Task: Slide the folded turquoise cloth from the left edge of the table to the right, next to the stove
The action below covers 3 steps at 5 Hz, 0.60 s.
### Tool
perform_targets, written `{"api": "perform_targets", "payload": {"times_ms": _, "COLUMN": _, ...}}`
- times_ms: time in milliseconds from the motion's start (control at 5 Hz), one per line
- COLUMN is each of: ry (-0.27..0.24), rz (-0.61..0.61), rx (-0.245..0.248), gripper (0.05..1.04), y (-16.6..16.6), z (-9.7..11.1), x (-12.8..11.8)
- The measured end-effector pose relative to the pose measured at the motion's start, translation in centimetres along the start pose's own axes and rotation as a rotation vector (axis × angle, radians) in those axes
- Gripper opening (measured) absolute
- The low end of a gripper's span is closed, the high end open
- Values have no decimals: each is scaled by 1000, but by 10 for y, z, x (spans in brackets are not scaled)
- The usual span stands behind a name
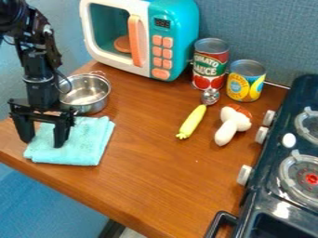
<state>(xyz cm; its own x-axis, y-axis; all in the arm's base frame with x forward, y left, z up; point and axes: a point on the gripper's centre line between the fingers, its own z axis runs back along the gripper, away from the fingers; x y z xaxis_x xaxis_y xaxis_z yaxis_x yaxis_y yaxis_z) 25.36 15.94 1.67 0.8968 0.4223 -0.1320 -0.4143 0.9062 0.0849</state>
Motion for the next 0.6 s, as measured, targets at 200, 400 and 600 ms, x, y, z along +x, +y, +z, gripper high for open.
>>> {"api": "perform_targets", "payload": {"times_ms": 200, "ry": 2, "rz": -20, "rx": -1, "gripper": 1002, "y": -5, "z": -2, "x": 4}}
{"api": "perform_targets", "payload": {"times_ms": 400, "ry": 0, "rz": -76, "rx": 8, "gripper": 1002, "y": -22, "z": -1, "x": 4}}
{"api": "perform_targets", "payload": {"times_ms": 600, "ry": -12, "rz": -273, "rx": 100, "gripper": 1002, "y": -65, "z": 2, "x": -5}}
